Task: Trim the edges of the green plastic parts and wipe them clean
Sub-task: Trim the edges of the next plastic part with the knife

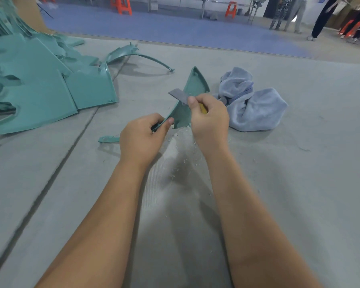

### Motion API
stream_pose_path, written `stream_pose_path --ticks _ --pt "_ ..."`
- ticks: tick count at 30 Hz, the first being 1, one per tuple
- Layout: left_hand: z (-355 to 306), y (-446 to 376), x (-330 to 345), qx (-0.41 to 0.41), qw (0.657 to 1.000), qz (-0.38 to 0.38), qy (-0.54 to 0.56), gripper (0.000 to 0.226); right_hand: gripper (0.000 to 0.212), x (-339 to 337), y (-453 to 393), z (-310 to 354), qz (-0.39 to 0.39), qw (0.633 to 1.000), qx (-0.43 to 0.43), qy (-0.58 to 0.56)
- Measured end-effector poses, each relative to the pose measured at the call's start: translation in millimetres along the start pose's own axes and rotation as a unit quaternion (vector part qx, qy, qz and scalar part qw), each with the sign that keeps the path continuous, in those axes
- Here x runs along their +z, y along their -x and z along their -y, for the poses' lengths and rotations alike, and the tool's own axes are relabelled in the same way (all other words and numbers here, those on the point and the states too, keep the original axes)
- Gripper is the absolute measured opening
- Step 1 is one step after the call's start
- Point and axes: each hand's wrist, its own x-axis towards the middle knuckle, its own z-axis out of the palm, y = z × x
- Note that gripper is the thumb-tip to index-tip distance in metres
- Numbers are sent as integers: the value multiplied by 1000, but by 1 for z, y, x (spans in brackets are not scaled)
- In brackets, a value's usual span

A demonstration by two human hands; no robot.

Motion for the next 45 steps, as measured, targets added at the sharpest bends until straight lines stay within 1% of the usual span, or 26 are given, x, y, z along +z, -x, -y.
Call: stream_pose_path --ticks 2,4,6,8,10,14,19,24,29,34,36,39,43,45 --pt "0 0 0 -5 1000 -1 4 35 31 -2 0 0 22 1000 3 20" --pt "-1 1 0 -2 1000 2 7 36 33 -6 -4 4 27 999 32 -8" --pt "-1 1 0 0 1000 3 9 37 30 -10 -10 11 -11 994 59 -87" --pt "-1 1 0 2 1000 3 8 37 29 -14 -17 19 -50 989 70 -124" --pt "-2 1 0 2 1000 4 3 37 29 -18 -25 23 -50 989 76 -115" --pt "-1 1 0 3 1000 3 -4 35 24 -25 -37 23 -11 996 72 -53" --pt "-1 1 0 6 1000 2 3 32 23 -26 -39 23 12 997 55 -60" --pt "1 2 0 14 1000 2 8 33 21 -23 -42 19 15 997 62 -43" --pt "1 1 0 16 1000 3 9 33 24 -23 -36 15 25 995 71 -66" --pt "0 2 0 21 1000 3 12 30 22 -28 -34 12 35 995 68 -60" --pt "1 2 0 16 1000 0 15 31 22 -28 -33 10 60 996 61 -38" --pt "2 0 1 5 1000 -4 20 33 22 -21 -21 9 118 992 42 5" --pt "2 0 1 -4 999 -2 32 32 24 -17 -12 10 166 985 33 30" --pt "1 1 0 -2 999 3 33 31 25 -18 -13 14 168 985 42 21"
